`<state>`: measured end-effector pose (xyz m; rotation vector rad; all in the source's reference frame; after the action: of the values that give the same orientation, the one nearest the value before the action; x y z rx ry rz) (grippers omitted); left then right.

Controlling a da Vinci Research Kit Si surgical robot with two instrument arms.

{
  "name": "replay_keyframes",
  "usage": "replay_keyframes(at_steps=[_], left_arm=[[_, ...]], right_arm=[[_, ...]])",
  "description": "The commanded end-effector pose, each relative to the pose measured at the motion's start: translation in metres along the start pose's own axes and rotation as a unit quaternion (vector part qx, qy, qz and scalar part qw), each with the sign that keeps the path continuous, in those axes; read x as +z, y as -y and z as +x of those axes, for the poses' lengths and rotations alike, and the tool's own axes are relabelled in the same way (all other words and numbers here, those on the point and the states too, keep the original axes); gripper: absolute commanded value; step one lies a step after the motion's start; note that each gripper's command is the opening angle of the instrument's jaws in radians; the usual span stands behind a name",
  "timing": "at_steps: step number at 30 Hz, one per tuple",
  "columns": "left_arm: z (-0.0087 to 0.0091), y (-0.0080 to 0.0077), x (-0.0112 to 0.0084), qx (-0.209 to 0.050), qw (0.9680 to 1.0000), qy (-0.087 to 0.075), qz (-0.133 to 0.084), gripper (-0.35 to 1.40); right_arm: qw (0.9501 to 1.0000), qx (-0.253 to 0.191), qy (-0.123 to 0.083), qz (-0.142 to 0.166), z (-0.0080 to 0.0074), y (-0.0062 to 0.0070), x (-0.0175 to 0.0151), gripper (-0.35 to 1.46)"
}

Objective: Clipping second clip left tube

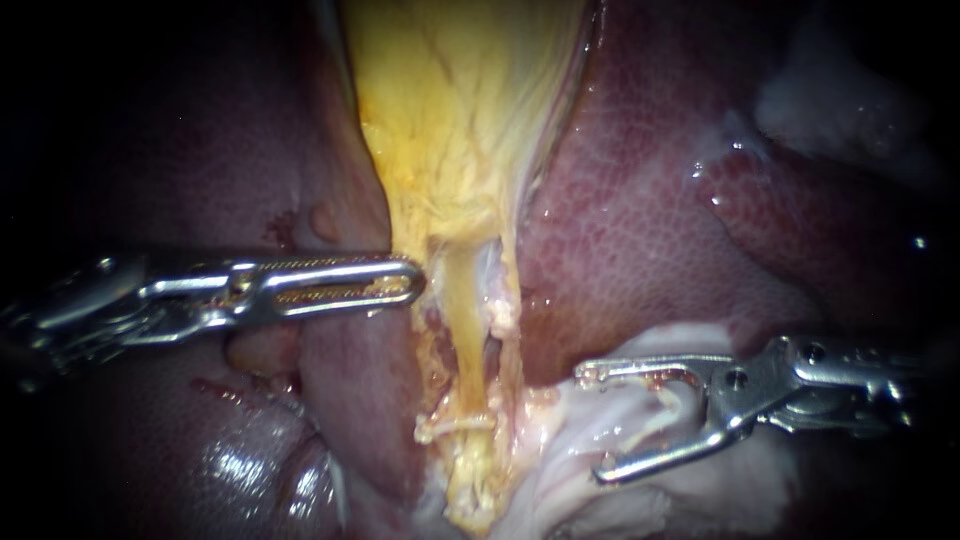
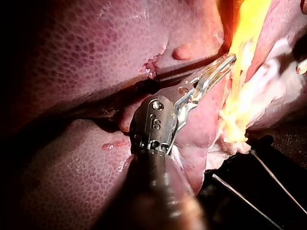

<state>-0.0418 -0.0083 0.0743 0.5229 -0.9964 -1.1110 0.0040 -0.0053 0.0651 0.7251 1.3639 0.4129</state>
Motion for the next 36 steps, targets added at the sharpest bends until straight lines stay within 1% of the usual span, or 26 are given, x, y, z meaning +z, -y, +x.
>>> replay_keyframes(at_steps=[1, 3, 4, 6, 7, 10, 11, 13, 14, 18, 20, 22, 26, 29, 32, 36], left_arm=[[-0.0001, 0.0000, -0.0001, 0.000, 1.0000, 0.000, 0.001, -0.35], [-0.0005, 0.0000, -0.0007, -0.001, 1.0000, -0.002, 0.003, -0.35], [-0.0010, -0.0001, -0.0013, -0.002, 1.0000, -0.003, 0.004, -0.35], [-0.0020, -0.0001, -0.0026, -0.004, 1.0000, -0.001, -0.001, -0.35], [-0.0028, -0.0002, -0.0036, -0.006, 1.0000, 0.001, -0.003, -0.35], [-0.0048, -0.0002, -0.0065, -0.013, 0.9998, 0.016, -0.007, -0.35], [-0.0053, -0.0001, -0.0073, -0.017, 0.9996, 0.020, -0.008, -0.35], [-0.0060, 0.0000, -0.0087, -0.017, 0.9994, 0.027, -0.011, -0.35], [-0.0062, 0.0000, -0.0090, -0.018, 0.9993, 0.029, -0.012, -0.35], [-0.0061, 0.0002, -0.0094, -0.019, 0.9993, 0.031, -0.012, -0.35], [-0.0060, 0.0002, -0.0094, -0.018, 0.9993, 0.031, -0.012, -0.35], [-0.0060, 0.0002, -0.0094, -0.018, 0.9993, 0.031, -0.012, -0.35], [-0.0060, 0.0004, -0.0094, -0.019, 0.9993, 0.031, -0.013, -0.35], [-0.0060, 0.0005, -0.0094, -0.019, 0.9993, 0.031, -0.013, -0.35], [-0.0060, 0.0007, -0.0094, -0.019, 0.9992, 0.031, -0.014, -0.35], [-0.0060, 0.0008, -0.0095, -0.019, 0.9992, 0.031, -0.014, -0.35]], right_arm=[[1.0000, 0.000, 0.000, 0.001, 0.0000, 0.0000, 0.0000, 0.60], [1.0000, 0.000, 0.000, 0.003, -0.0001, -0.0001, 0.0001, 0.60], [1.0000, -0.001, 0.000, 0.003, -0.0002, -0.0001, 0.0001, 0.60], [1.0000, -0.001, 0.000, 0.002, -0.0003, -0.0001, 0.0002, 0.60], [1.0000, -0.001, 0.000, 0.004, -0.0003, -0.0002, 0.0003, 0.60], [1.0000, -0.002, 0.000, 0.005, -0.0006, -0.0002, 0.0005, 0.60], [1.0000, -0.002, 0.000, 0.005, -0.0007, -0.0003, 0.0006, 0.60], [1.0000, -0.003, -0.001, 0.005, -0.0009, -0.0004, 0.0009, 0.60], [1.0000, -0.004, -0.001, 0.006, -0.0011, -0.0005, 0.0012, 0.60], [0.9999, -0.008, -0.001, 0.006, -0.0023, -0.0013, 0.0025, 0.60], [0.9999, -0.010, -0.001, 0.006, -0.0033, -0.0021, 0.0037, 0.60], [0.9999, -0.013, 0.000, 0.006, -0.0045, -0.0031, 0.0051, 0.60], [1.0000, -0.002, -0.001, 0.009, -0.0070, -0.0050, 0.0076, 0.60], [1.0000, 0.003, 0.004, 0.007, -0.0085, -0.0064, 0.0091, 0.60], [1.0000, 0.007, 0.003, 0.005, -0.0093, -0.0079, 0.0099, 0.60], [0.9999, 0.010, 0.007, 0.001, -0.0098, -0.0095, 0.0107, 0.60]])
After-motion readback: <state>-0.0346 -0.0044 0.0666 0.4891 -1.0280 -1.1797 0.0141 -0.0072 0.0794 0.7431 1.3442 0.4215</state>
